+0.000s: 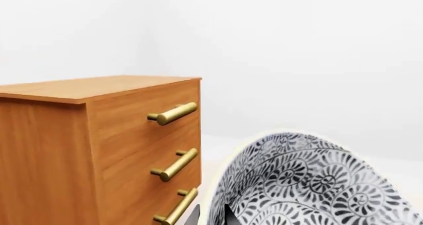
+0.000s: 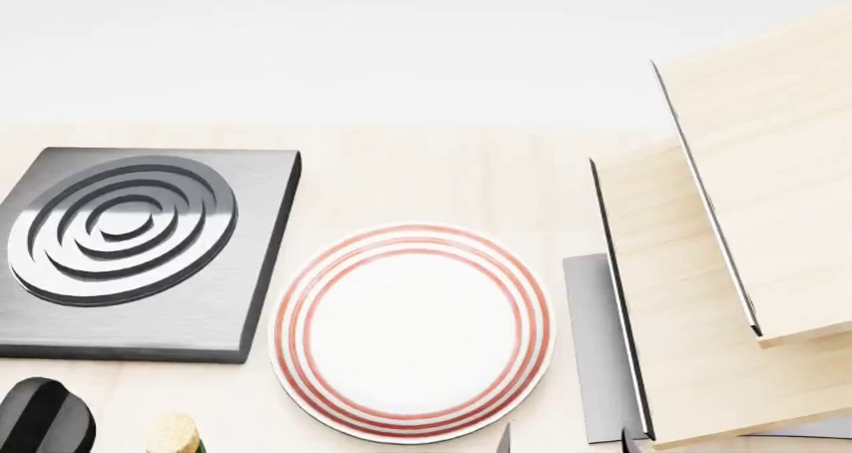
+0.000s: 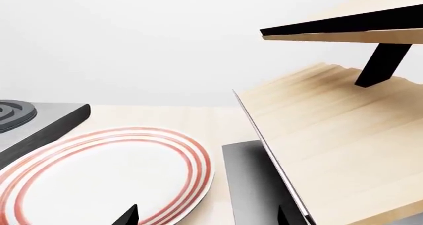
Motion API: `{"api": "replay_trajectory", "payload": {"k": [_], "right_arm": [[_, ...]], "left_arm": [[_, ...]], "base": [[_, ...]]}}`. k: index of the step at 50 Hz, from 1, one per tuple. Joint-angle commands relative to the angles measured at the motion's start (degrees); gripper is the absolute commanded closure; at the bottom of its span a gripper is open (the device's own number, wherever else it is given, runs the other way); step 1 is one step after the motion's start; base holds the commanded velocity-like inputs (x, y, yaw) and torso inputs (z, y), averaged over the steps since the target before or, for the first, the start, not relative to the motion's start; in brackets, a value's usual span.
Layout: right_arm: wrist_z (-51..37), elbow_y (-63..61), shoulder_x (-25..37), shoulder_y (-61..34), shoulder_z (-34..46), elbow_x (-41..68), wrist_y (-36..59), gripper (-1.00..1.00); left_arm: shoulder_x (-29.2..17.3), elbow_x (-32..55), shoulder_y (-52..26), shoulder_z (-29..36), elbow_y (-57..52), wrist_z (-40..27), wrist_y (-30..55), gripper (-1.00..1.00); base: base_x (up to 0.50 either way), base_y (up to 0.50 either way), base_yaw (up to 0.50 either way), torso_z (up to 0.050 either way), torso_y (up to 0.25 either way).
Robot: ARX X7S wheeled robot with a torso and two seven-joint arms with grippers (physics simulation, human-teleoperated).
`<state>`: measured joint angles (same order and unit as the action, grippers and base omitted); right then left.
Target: Pick up the akita bowl and put it on the plate.
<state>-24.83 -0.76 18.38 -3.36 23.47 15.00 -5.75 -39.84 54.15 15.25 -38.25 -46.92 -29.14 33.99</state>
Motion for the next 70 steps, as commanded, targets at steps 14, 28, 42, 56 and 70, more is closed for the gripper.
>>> {"api": "replay_trajectory", "payload": {"k": [14,28,42,56,70], "right_arm": [[-0.1,0.6,0.0,-0.3,0.4,0.2,-0.2,-1.0],[0.2,1.9,-0.3,-0.6,0.7,0.5,-0.6,-1.0],[0.3,2.4,-0.2,-0.8,1.0,0.5,-0.8,-1.0],[0.2,2.6,-0.1,-0.8,1.0,0.8,-1.1,-1.0],[0.2,3.2,-0.2,-1.0,1.3,0.8,-1.2,-1.0]], "left_arm": [[-3.7,4.3,-10.7,5.7,5.8,-3.2,2.3,1.0],[-2.6,6.8,-17.2,8.4,10.8,-3.3,1.4,1.0],[0.3,12.7,-21.7,7.3,12.6,-3.3,-0.9,1.0],[2.8,19.2,-26.2,9.7,16.8,-1.8,-1.0,1.0],[5.2,23.2,-27.7,8.7,20.1,-2.4,-2.1,1.0]], "base": [[0.0,0.0,0.0,0.0,0.001],[0.0,0.0,0.0,0.0,0.0],[0.0,0.0,0.0,0.0,0.001],[0.0,0.0,0.0,0.0,0.0],[0.0,0.0,0.0,0.0,0.001]]}}
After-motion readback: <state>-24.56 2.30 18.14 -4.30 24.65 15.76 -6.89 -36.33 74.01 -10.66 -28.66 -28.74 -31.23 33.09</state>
